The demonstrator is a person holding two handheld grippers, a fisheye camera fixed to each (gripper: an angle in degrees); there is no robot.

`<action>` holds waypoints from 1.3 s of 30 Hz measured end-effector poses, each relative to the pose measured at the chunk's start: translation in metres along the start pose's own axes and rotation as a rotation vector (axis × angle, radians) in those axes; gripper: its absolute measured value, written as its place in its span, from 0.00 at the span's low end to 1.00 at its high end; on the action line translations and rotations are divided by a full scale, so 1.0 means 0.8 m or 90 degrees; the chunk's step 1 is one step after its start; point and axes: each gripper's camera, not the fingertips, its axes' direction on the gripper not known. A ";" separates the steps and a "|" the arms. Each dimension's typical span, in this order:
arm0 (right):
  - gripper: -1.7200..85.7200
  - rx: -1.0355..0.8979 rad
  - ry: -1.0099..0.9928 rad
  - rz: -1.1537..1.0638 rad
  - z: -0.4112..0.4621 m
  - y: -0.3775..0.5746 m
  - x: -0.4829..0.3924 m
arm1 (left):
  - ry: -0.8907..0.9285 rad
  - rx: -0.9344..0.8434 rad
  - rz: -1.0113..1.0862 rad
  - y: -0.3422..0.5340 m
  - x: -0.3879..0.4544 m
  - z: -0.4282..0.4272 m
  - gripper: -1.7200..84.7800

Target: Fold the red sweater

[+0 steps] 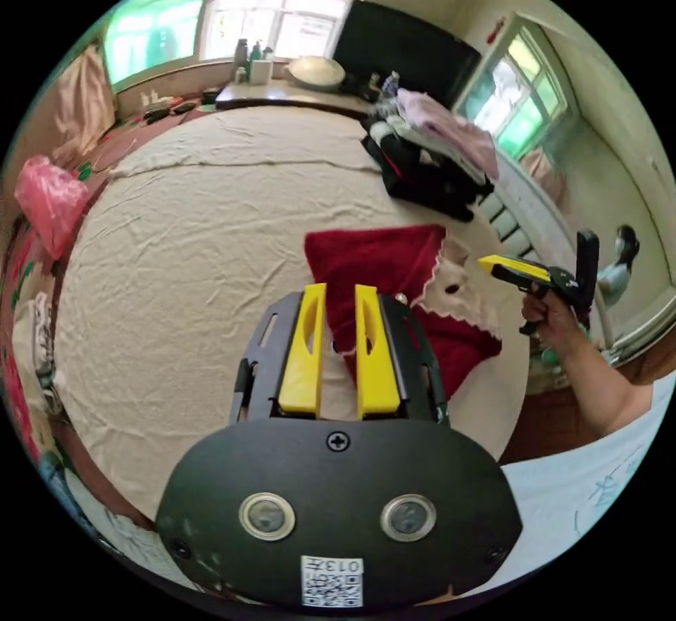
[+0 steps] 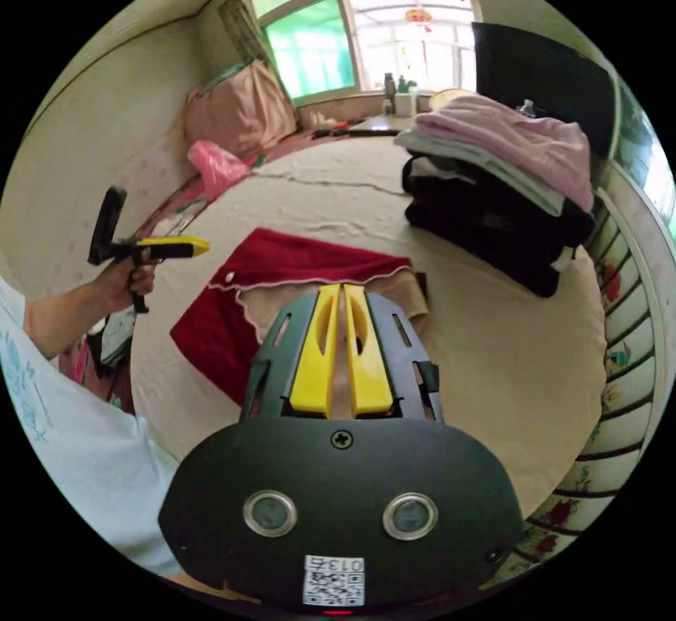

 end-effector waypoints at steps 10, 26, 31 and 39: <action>0.22 -0.113 -0.102 0.147 0.106 -0.043 0.145 | 0.175 -0.152 -0.048 -0.095 -0.095 0.082 0.22; 0.15 -0.124 -0.106 0.082 0.143 -0.046 0.134 | 0.221 -0.181 -0.049 -0.168 -0.125 0.112 0.20; 0.10 -0.123 -0.084 0.062 0.142 -0.051 0.109 | 0.275 -0.195 -0.088 -0.177 -0.131 0.126 0.18; 0.09 -0.027 0.007 0.014 0.081 -0.046 0.036 | 0.237 -0.077 0.029 -0.169 -0.066 0.047 0.14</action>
